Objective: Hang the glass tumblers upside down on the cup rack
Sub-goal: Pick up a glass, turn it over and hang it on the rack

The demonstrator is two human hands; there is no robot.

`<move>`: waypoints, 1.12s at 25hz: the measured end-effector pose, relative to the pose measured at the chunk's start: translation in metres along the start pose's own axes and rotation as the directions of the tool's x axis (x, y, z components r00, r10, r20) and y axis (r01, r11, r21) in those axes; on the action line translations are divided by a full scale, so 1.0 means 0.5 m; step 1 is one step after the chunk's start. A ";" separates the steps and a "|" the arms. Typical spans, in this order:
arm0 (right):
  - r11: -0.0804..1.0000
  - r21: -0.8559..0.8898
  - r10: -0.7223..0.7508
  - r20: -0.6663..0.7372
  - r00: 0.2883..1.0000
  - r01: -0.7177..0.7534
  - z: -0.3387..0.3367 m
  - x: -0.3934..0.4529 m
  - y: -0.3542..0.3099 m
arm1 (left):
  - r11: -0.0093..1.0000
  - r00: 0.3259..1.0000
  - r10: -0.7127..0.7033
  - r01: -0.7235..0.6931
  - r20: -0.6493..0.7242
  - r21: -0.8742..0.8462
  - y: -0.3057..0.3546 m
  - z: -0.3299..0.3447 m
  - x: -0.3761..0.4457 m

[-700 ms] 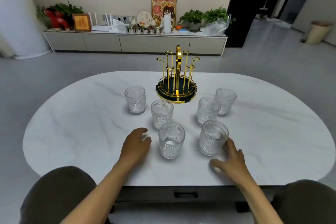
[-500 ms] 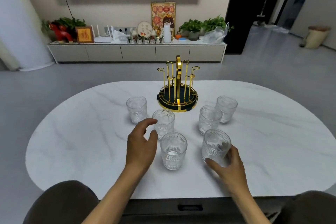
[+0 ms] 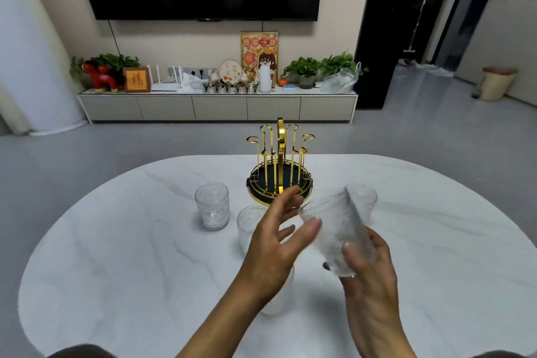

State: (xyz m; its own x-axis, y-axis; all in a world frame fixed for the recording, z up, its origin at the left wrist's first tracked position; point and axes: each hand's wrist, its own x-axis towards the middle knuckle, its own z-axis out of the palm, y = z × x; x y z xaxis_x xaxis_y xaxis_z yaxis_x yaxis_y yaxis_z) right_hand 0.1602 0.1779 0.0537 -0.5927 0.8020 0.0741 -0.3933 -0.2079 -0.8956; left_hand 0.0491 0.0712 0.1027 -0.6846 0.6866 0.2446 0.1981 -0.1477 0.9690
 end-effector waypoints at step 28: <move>0.108 -0.865 0.017 0.495 0.869 0.491 0.166 0.469 -0.020 | 0.307 0.970 0.124 -0.236 0.207 0.922 -0.005 -0.120 0.414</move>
State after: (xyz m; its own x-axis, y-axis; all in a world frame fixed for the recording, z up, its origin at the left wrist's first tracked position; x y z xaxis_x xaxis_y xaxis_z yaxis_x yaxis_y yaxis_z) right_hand -0.0331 0.3214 0.1165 -0.8695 0.4160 0.2662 0.2745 0.8552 -0.4398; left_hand -0.1349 0.1711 0.1527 -0.4946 0.7952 0.3507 0.8691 0.4491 0.2074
